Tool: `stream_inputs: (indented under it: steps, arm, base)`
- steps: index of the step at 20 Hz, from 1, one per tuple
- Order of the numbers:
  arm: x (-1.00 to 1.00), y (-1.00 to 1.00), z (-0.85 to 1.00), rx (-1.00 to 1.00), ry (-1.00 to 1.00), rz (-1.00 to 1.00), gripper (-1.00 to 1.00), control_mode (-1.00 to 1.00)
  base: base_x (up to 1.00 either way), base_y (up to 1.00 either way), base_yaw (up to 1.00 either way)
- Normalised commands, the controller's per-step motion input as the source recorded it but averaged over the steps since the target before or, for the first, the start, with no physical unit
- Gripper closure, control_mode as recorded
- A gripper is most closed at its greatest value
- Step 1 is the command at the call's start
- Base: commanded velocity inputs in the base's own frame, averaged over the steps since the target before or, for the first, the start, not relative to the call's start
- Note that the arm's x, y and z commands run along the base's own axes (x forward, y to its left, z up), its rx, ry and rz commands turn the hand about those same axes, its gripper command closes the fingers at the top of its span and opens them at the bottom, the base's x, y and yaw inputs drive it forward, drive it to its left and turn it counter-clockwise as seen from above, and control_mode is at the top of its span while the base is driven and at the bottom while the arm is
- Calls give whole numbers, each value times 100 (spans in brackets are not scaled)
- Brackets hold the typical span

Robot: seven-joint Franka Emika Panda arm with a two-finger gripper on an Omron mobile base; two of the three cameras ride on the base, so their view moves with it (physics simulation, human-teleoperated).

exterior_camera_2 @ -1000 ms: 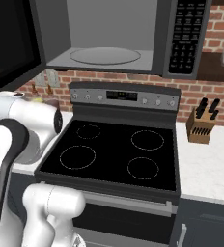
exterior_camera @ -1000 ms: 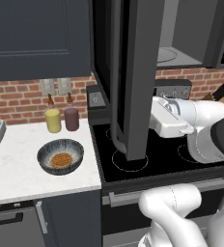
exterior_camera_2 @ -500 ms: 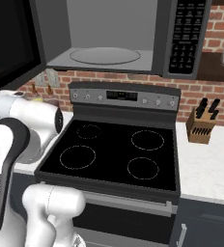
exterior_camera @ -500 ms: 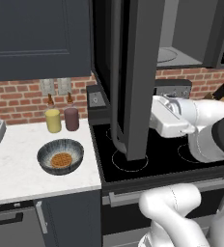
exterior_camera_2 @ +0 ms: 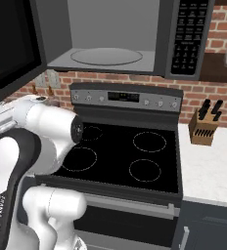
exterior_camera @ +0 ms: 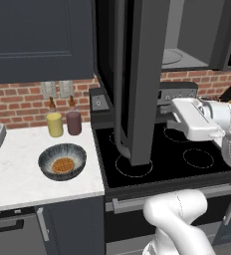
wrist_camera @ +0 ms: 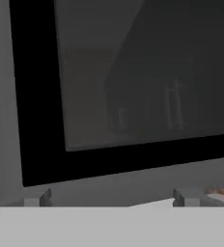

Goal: Open the microwave, place the bowl with waffle inside the microwave, then close the microwave door and turn it on.

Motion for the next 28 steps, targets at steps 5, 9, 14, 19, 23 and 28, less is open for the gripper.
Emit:
stream_inputs:
  steps: [5, 9, 14, 19, 23, 28]
  arm:
    - [11, -68, -16, -20, 12, -27, -100, -100]
    - [28, -27, -40, -29, 23, -28, -100, -100]
    - [46, -26, -55, -29, 32, -24, -100, -100]
    - [33, -8, -96, -27, 35, -19, -100, -100]
    - [10, 0, -100, -8, 39, -23, -100, -100]
    - [27, 0, -78, 3, 27, -34, -100, -100]
  base:
    - [0, 0, 0]
    - [0, 0, 0]
    - [0, 0, 0]
    - [0, 0, 0]
    - [0, 0, 0]
    - [0, 0, 0]
